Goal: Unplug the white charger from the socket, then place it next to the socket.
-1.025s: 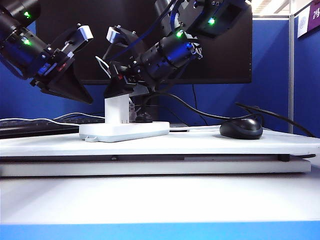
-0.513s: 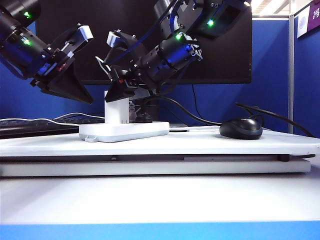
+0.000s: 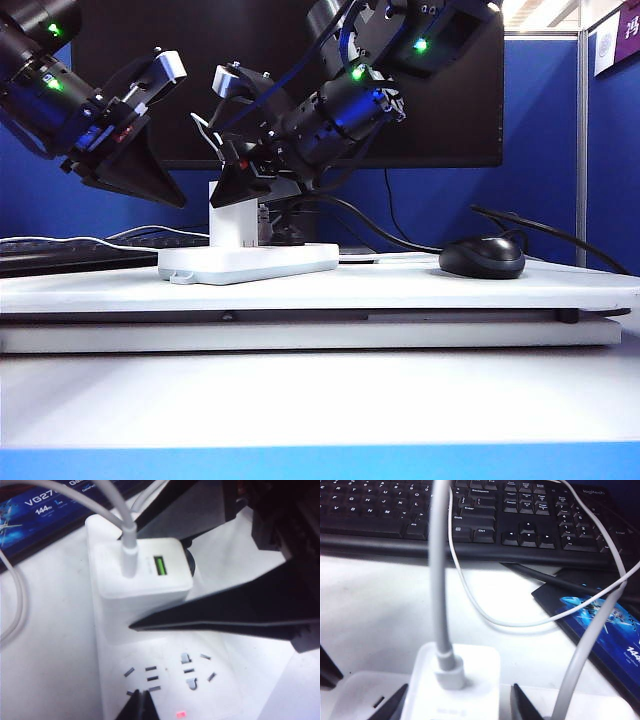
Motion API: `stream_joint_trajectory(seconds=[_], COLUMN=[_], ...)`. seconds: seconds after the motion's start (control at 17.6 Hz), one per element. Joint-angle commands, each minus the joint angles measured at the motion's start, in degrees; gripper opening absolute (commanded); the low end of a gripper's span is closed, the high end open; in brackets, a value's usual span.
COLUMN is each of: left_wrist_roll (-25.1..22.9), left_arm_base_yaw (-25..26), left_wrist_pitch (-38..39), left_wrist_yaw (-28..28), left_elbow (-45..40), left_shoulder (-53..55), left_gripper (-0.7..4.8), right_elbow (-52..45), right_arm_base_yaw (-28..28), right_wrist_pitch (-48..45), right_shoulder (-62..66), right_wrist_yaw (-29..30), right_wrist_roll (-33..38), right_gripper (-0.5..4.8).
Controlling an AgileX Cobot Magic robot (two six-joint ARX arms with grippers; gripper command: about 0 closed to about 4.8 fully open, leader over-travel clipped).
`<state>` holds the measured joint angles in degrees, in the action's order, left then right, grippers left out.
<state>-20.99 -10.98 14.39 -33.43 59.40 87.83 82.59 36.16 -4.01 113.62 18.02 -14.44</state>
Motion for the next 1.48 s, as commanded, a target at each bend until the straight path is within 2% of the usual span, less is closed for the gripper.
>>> stream_joint_trajectory(seconds=[0.06,0.17,0.23,0.28,0.34,0.4,0.91,1.08,1.25,1.48], left_wrist_roll=[0.0,-0.3,-0.3,-0.2,-0.2,-0.2,-0.3,-2.6,-2.6,-4.0], left_arm_base_yaw=[0.0,0.0,0.0,0.0,0.0,0.0,0.0,0.0,0.0,-0.3], left_wrist_pitch=[-0.3,-0.4,-0.5,-0.7,-0.8,-0.9,-4.5,-4.2,-4.7,-4.2], left_wrist_yaw=[-1.7,-2.6,-2.7,-2.7,-2.8,-2.7,-4.1,-4.1,-4.1,-2.3], left_elbow=[0.1,0.1,0.1,0.1,0.1,0.1,0.1,0.1,0.1,0.1], left_shoulder=[-0.1,0.0,0.0,0.2,0.4,0.5,4.0,5.2,6.0,7.2], left_gripper=[-0.05,-0.05,-0.05,-0.05,-0.05,-0.05,-0.05,-0.05,-0.05,-0.06], right_elbow=[-0.7,-0.7,-0.7,-0.7,-0.7,-0.7,-0.7,-0.7,-0.7,-0.7], right_arm_base_yaw=[0.1,0.1,0.1,0.1,0.1,0.1,0.2,0.2,0.2,0.5], right_wrist_pitch=[4.1,4.3,4.3,4.3,4.4,4.4,3.6,3.7,3.8,3.7], right_shoulder=[1.6,1.6,1.6,1.6,1.6,1.6,1.5,1.5,1.5,1.5], right_wrist_yaw=[0.1,-0.1,-0.1,0.0,0.0,0.2,0.1,0.2,2.9,2.9], right_wrist_roll=[0.9,0.9,0.9,0.9,0.9,0.9,0.9,0.9,0.9,0.9], right_gripper=[2.62,2.61,2.36,1.63,0.5,0.02,0.02,0.0,0.0,0.0])
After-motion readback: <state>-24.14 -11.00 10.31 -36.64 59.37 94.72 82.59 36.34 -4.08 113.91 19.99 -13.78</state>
